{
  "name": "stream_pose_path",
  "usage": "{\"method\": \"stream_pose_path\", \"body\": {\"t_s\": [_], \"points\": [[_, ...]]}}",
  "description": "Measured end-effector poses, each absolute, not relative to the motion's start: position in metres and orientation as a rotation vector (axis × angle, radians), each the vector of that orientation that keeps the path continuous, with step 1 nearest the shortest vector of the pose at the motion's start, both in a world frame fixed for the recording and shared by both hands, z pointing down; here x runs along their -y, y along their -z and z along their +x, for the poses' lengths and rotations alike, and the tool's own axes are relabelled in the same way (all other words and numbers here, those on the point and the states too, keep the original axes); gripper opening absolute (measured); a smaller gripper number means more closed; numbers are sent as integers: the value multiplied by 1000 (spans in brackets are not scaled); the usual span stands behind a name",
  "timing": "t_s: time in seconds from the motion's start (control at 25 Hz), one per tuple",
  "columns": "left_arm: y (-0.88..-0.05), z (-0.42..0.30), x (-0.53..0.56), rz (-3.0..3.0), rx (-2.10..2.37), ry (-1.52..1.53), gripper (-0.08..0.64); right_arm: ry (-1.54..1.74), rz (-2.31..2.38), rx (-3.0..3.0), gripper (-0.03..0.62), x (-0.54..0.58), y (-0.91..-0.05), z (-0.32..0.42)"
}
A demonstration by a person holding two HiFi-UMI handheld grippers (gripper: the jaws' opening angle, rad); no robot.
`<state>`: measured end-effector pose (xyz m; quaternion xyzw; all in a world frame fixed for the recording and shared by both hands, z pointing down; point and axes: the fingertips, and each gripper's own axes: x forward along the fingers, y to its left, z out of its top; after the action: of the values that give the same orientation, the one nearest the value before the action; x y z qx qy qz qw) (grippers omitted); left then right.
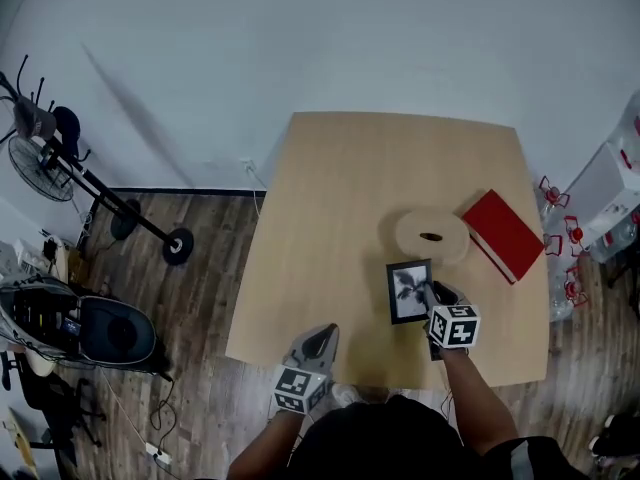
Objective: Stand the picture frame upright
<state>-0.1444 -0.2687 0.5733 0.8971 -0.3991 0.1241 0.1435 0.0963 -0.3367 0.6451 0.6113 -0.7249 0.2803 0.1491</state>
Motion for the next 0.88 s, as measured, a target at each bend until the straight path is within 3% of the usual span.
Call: {"method": "stream_pose_path", "body": {"t_s": [0.44,0.88], "points": [[-576,-97,287,2654,984,-436,-5,-882,1963,1915,66,329,-661,171],[-577,-96,316,2658,933,-453,-5,-927,1951,1866,66,351,-674,165]]}}
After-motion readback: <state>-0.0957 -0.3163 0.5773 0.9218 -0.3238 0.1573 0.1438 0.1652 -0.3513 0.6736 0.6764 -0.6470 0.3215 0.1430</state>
